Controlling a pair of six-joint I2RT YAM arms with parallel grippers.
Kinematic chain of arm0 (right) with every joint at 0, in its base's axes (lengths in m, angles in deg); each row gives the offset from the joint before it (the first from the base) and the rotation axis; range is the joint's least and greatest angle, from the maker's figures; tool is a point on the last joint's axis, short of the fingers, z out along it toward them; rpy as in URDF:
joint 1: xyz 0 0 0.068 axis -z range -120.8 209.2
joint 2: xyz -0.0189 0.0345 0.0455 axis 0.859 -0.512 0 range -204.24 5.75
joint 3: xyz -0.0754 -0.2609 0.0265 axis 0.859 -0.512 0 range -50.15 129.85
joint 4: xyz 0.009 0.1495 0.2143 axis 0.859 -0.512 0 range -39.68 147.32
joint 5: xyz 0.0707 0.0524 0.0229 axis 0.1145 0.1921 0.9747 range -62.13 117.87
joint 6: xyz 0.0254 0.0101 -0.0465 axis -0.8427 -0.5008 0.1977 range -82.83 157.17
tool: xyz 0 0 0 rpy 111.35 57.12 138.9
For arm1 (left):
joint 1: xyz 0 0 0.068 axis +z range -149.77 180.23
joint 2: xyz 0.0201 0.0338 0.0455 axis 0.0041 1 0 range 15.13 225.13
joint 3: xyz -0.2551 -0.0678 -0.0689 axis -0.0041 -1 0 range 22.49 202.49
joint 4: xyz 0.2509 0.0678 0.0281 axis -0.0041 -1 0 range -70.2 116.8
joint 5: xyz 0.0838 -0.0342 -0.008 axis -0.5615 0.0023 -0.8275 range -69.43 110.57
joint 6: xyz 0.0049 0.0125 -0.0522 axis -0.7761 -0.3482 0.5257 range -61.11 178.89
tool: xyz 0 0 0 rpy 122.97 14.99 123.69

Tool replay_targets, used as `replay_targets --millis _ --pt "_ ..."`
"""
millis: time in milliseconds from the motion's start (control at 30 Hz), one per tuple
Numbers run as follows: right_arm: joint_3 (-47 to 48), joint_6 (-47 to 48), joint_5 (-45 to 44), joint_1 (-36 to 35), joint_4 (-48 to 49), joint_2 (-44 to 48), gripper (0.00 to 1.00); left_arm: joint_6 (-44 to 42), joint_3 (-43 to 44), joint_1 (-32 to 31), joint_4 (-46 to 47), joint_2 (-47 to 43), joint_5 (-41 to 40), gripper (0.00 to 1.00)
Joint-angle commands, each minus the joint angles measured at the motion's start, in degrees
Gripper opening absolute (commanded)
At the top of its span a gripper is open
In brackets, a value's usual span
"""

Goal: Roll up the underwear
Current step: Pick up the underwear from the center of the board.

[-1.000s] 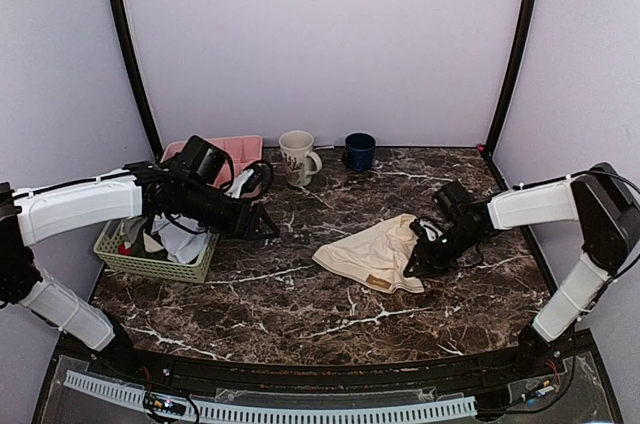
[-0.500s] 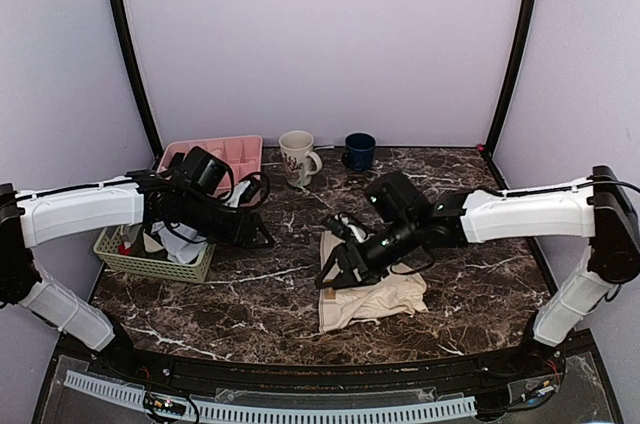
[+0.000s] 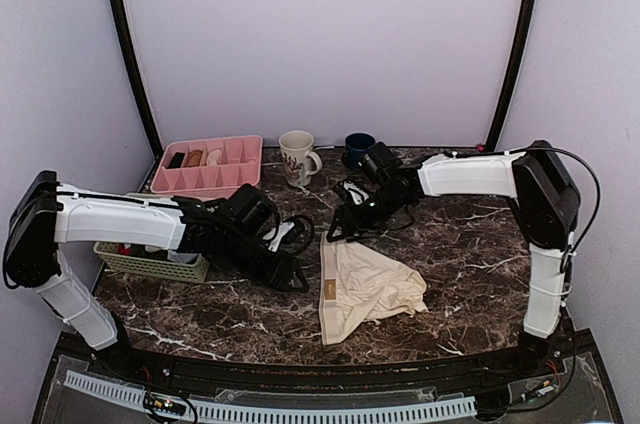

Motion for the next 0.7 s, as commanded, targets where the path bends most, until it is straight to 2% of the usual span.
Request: replay_targets --millis 0,233,333,400,467,567,667 --pt "10.37 8.08 -10.39 -0.25 -7.64 -5.51 0.6 6.31 -4.41 -0.99 7.98 -1.4 1.63 0.53" --pt "21.66 15.11 -13.4 -0.33 -12.81 -16.26 0.63 7.67 -7.03 -1.02 8.21 -3.56 -0.07 0.53" --pt "24.4 18.46 -9.57 -0.06 -15.38 -19.2 0.57 7.2 -7.59 -0.96 7.05 -4.32 -0.88 0.53" --pt "22.48 17.6 -5.35 0.55 -13.59 -18.93 0.54 7.32 -7.98 -0.96 6.83 -5.16 -1.64 0.53" --pt "22.1 17.8 -3.88 0.77 -13.71 -19.01 0.45 7.65 -8.09 -0.94 6.88 -5.39 -2.2 0.53" --pt "23.0 18.9 -5.56 1.6 -16.0 -18.8 0.18 8.05 -8.06 -0.94 8.2 -4.75 -1.91 0.53" --pt "19.92 16.17 -5.74 4.45 -13.38 -13.38 0.01 7.94 -7.04 -0.94 7.69 -3.59 -3.42 0.53"
